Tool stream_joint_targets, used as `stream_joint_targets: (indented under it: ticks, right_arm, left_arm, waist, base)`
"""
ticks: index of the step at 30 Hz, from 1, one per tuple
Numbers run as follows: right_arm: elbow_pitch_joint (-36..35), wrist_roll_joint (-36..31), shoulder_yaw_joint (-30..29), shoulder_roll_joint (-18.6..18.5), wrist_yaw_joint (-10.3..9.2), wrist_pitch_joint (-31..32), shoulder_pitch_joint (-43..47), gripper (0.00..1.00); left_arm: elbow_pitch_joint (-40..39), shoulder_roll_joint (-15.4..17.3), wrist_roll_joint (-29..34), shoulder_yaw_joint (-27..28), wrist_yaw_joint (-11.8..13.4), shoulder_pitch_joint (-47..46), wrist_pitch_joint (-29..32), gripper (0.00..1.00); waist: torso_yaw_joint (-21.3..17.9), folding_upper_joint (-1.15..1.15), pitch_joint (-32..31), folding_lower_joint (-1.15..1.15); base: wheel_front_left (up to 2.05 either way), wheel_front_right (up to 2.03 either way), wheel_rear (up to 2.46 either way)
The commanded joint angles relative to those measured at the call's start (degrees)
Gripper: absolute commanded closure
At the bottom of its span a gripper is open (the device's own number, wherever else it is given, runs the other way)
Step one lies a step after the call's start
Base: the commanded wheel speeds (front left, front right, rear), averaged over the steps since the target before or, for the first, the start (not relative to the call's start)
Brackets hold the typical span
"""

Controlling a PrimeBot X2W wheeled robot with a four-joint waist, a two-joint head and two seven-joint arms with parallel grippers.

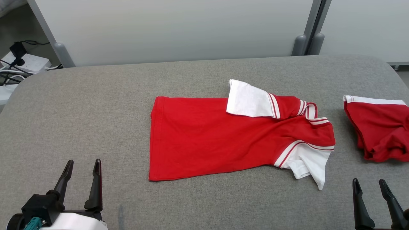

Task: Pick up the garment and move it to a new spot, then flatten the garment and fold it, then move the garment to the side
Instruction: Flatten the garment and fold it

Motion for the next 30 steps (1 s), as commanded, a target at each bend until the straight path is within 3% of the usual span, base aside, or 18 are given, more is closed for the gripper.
stream_joint_targets:
  ticks: [1, 18, 24, 30]
  right_arm:
    - [-1.62, -0.70, 1.47, -0.95, 0.08, 0.27, -0.73, 0.00]
    - [-1.38, -0.90, 2.14, -1.07, 0.08, 0.77, -2.31, 0.00]
    - [1.51, -1.33, 3.20, -1.76, 0.08, 2.88, -3.95, 0.00]
    - [6.50, -1.95, 5.13, -2.78, 0.08, 4.00, -7.25, 0.00]
  left_arm:
    - [-1.74, 1.25, -0.35, 2.35, 0.62, -1.98, -0.12, 0.00]
    - [-2.81, 1.30, -0.19, 0.81, 1.03, -2.24, 0.94, 0.00]
    - [-1.34, -0.54, -1.38, -2.62, -0.86, -2.82, 2.87, 0.00]
    - [5.61, -2.11, -3.26, -6.04, -5.07, -6.19, 4.71, 0.00]
  waist:
    - [0.15, 0.00, 0.15, 0.00]
    - [-0.28, 0.00, 1.24, 0.00]
    - [-0.33, 0.00, 3.37, 0.00]
    - [0.00, 0.00, 6.06, 0.00]
  base:
    - [0.00, 0.00, 0.00]
    - [0.00, 0.00, 0.00]
    - [0.00, 0.00, 0.00]
    - [0.00, 0.00, 0.00]
